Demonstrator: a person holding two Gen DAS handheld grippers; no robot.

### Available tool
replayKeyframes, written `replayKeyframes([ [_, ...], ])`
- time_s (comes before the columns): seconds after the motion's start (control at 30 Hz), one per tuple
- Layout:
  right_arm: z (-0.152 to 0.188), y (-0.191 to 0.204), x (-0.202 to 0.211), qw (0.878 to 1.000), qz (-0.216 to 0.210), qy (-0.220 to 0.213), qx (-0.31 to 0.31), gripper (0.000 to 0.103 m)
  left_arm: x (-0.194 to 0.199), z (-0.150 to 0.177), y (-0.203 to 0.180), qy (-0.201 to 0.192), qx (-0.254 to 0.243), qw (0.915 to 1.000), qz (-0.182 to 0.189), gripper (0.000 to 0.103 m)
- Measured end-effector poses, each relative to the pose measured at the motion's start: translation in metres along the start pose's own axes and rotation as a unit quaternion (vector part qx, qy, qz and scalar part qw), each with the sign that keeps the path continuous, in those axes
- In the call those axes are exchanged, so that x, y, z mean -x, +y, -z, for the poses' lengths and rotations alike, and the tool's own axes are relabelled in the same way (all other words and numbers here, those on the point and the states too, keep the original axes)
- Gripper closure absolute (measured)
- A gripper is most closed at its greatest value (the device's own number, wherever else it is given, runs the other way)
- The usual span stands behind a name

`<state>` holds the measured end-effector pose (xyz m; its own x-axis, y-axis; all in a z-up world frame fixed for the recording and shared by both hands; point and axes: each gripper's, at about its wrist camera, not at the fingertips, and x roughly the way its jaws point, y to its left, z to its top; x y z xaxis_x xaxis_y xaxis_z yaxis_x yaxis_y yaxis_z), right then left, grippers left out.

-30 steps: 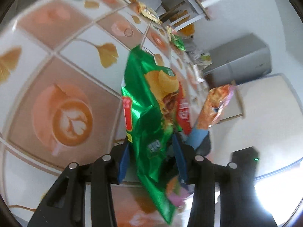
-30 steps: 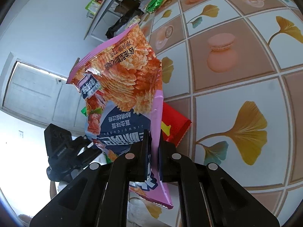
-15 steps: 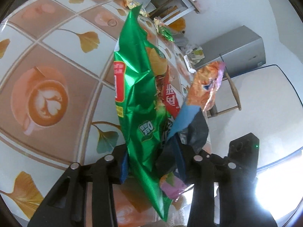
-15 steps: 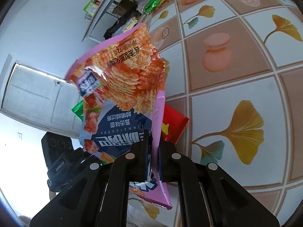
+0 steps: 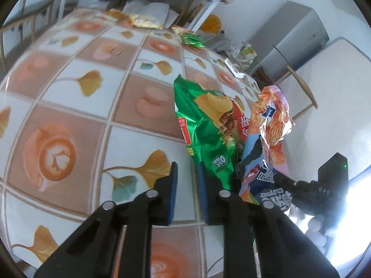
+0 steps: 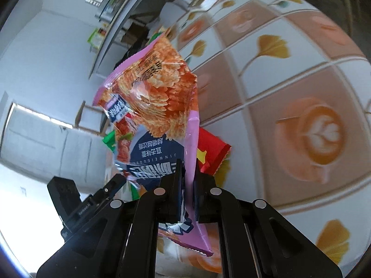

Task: Collect trash
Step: 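Lift the green and pink chip bags off the table with both tools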

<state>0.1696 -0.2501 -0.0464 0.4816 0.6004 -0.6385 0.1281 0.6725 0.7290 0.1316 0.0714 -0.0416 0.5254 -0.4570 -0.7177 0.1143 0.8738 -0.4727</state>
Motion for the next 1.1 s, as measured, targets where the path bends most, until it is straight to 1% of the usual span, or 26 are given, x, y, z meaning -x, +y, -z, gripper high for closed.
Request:
replayKeyframes([
  [0.1,0.003,-0.009,0.009,1.000,-0.017,-0.006,-0.020,0.098,0.001,-0.002,-0.012,-0.008,-0.022,0.9997,-0.002,0.096],
  [0.27,0.010,-0.013,0.024,0.999,-0.022,-0.023,-0.027,0.099,0.007,-0.004,-0.029,-0.024,-0.049,0.9985,-0.003,0.103],
  [0.53,0.023,-0.018,0.047,0.997,-0.047,-0.048,-0.038,0.100,0.014,-0.008,-0.049,-0.043,-0.071,0.9966,0.003,0.103],
  [0.6,0.024,-0.022,0.051,0.997,-0.048,-0.052,-0.039,0.100,0.016,-0.008,-0.052,-0.046,-0.076,0.9960,0.004,0.103],
  [0.67,0.022,-0.023,0.054,0.996,-0.048,-0.058,-0.041,0.100,0.016,-0.007,-0.054,-0.044,-0.079,0.9959,0.001,0.103],
  [0.73,0.022,-0.026,0.055,0.996,-0.048,-0.061,-0.043,0.100,0.014,-0.007,-0.050,-0.034,-0.066,0.9972,0.003,0.103],
  [0.77,0.023,-0.029,0.057,0.996,-0.047,-0.061,-0.044,0.100,0.012,-0.008,-0.046,-0.029,-0.056,0.9980,0.004,0.102],
  [0.83,0.020,-0.033,0.059,0.996,-0.045,-0.057,-0.046,0.100,0.008,-0.010,-0.036,-0.022,-0.033,0.9992,0.008,0.091],
  [0.87,0.023,-0.034,0.058,0.996,-0.044,-0.054,-0.046,0.100,0.005,-0.012,-0.031,-0.020,-0.026,0.9994,0.008,0.079],
  [0.9,0.023,-0.033,0.056,0.997,-0.042,-0.051,-0.047,0.100,0.002,-0.014,-0.027,-0.016,-0.019,0.9997,0.007,0.071],
  [0.97,0.023,-0.034,0.049,0.997,-0.037,-0.043,-0.049,0.100,-0.011,-0.020,-0.017,0.007,-0.001,0.9998,0.017,0.067],
  [1.0,0.023,-0.034,0.045,0.997,-0.035,-0.039,-0.050,0.100,-0.019,-0.024,-0.013,0.021,0.009,0.9994,0.025,0.066],
  [1.1,0.021,-0.033,0.036,0.998,-0.024,-0.032,-0.047,0.100,-0.038,-0.034,-0.005,0.044,0.033,0.9973,0.048,0.066],
])
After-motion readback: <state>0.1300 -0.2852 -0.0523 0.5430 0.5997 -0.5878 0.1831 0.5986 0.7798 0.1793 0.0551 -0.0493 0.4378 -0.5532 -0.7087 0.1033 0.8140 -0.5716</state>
